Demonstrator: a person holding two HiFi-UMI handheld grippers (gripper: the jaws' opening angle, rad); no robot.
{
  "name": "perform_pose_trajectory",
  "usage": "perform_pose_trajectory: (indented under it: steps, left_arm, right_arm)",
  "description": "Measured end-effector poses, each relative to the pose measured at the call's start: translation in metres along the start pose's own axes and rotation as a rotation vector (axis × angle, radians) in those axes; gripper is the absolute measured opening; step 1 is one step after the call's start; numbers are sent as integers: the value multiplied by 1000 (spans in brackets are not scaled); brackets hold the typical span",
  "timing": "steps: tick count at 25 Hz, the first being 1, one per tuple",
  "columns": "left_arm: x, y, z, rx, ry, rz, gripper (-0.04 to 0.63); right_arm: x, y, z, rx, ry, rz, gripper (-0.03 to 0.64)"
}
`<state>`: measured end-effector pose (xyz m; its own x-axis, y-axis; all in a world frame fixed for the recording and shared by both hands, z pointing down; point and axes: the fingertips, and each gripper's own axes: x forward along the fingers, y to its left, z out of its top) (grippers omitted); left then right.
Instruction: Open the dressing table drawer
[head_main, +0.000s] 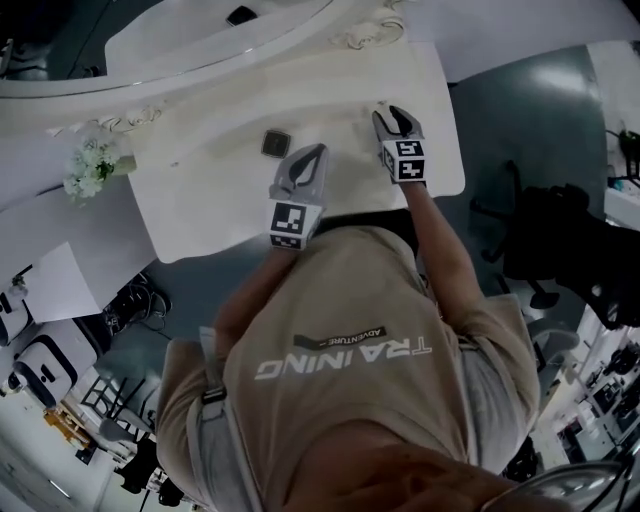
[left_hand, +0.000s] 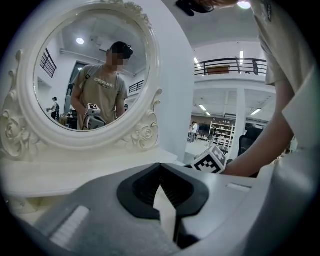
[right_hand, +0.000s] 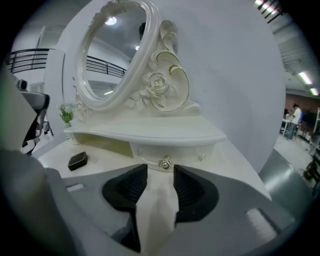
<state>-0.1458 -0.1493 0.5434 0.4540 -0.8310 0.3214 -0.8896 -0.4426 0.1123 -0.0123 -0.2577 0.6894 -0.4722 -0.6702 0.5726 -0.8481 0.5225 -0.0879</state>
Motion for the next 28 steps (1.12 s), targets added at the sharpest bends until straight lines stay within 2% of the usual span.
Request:
perform_pose_trajectory:
  steps: [4,9,12,14,22,28]
  left_arm:
    - [-15,14,-9,-1,11,1,8]
    - [-28,30,-17,-3,20,15,8]
    - [-30,40,-22,-2,17,25,8]
    - [-29,44,-25,-4,15,36,8]
    - [-28,34,-23,-3,27,77,8]
    - [-35,17,-10,-28,21,148,8]
  right_arm:
    - [19,-10,-2,52,21,-65,166]
    - [29,-10,1,54,17,-82,164]
    - [32,-11,1,60,12,-104,135]
    - [33,-10,1,47,9,-99,114]
    - [27,-13,0,31,5,-76,106]
    - [12,-11,-10,32,25,-53,104]
